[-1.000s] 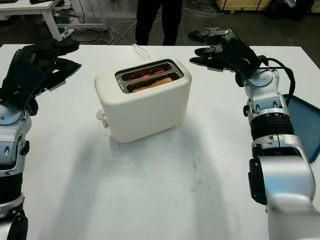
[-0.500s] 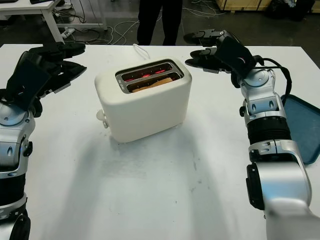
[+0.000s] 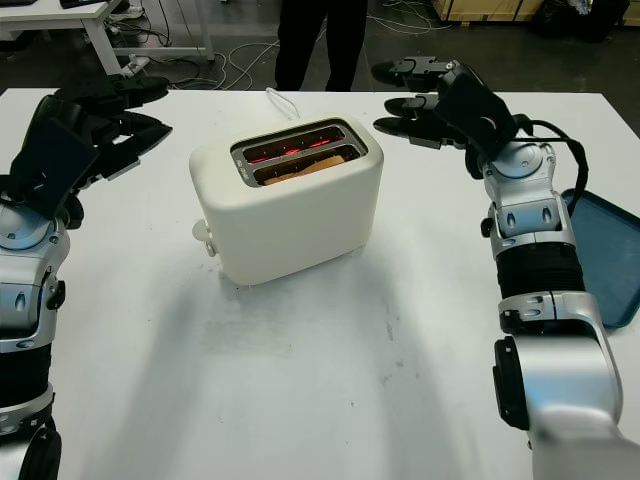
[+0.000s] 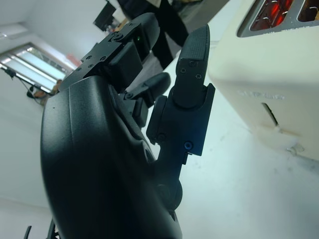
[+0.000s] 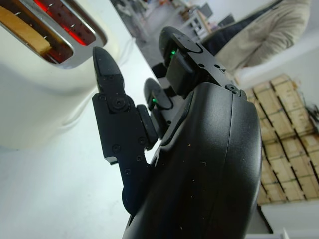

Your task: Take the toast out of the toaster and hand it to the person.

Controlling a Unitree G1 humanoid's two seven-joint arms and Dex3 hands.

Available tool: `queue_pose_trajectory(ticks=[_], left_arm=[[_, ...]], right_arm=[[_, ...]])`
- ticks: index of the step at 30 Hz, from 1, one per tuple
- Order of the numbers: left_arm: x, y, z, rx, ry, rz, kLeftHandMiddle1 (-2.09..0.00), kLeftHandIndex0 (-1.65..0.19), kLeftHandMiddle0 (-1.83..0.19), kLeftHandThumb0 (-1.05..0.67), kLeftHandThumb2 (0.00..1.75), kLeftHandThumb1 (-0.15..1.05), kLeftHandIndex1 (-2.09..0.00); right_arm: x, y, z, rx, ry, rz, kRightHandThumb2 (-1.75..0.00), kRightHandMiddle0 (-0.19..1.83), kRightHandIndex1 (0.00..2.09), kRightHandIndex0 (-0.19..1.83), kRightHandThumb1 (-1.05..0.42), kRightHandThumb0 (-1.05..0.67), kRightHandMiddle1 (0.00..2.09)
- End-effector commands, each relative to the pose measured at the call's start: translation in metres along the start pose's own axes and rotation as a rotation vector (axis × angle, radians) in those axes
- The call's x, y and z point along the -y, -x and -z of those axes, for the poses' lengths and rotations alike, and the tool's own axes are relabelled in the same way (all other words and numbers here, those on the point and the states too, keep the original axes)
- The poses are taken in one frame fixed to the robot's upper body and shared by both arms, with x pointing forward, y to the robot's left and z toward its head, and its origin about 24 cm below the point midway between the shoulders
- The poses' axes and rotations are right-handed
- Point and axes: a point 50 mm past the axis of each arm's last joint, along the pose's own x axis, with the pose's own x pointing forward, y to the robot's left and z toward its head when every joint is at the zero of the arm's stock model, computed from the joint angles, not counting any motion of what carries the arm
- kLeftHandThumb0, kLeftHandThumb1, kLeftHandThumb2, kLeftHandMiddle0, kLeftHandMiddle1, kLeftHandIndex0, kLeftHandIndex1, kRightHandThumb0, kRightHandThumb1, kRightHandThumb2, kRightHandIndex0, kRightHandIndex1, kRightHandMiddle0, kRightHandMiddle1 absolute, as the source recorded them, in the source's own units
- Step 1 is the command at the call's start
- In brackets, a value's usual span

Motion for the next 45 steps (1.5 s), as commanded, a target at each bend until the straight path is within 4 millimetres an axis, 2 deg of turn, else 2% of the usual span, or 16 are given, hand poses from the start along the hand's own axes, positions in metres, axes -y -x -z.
queue_pose_trajectory(ticks=[1, 11, 17, 26, 32, 38, 45], left_arm=[[-0.003, -0.002, -0.007, 0.030, -0.008, -0.007, -0.94, -0.71, -0.34, -0.48, 0.07, 0.92, -0.04], [-0.003, -0.004, -0.008, 0.042, -0.014, 0.007, -0.98, -0.70, -0.33, -0.48, 0.06, 0.92, -0.04], [-0.003, -0.002, -0.010, 0.027, -0.009, 0.002, -0.97, -0.66, -0.26, -0.45, 0.06, 0.92, -0.02], [-0.003, 0.003, -0.010, -0.012, -0.007, -0.007, -0.93, -0.63, -0.21, -0.42, 0.08, 0.92, -0.01], [-0.003, 0.006, -0.009, -0.033, 0.006, -0.012, -0.89, -0.63, -0.24, -0.41, 0.07, 0.92, -0.01], [-0.002, 0.009, -0.011, -0.040, 0.005, -0.010, -0.85, -0.62, -0.26, -0.41, 0.07, 0.92, -0.01], [-0.001, 0.011, -0.013, -0.052, 0.002, 0.000, -0.80, -0.61, -0.26, -0.41, 0.09, 0.92, 0.00]], right_arm=[[0.000, 0.001, 0.002, 0.002, -0.012, 0.007, 0.00, 0.55, 0.01, 0.61, -0.90, -0.28, 0.01], [-0.001, 0.001, 0.001, -0.011, -0.019, 0.007, 0.00, 0.56, 0.01, 0.61, -0.90, -0.31, 0.01], [-0.003, 0.003, -0.001, 0.003, -0.050, 0.010, 0.00, 0.55, 0.01, 0.60, -0.91, -0.32, 0.01], [-0.010, 0.007, 0.003, -0.018, -0.221, 0.090, -0.04, 0.51, 0.00, 0.56, -0.92, -0.29, 0.00], [-0.013, 0.012, 0.007, -0.032, -0.210, 0.095, -0.08, 0.45, 0.00, 0.50, -0.92, -0.34, 0.00], [-0.016, 0.013, 0.006, -0.033, -0.200, 0.093, -0.12, 0.45, 0.01, 0.52, -0.92, -0.29, 0.00], [-0.016, 0.015, 0.008, -0.039, -0.192, 0.090, -0.10, 0.47, 0.02, 0.54, -0.92, -0.31, 0.01]])
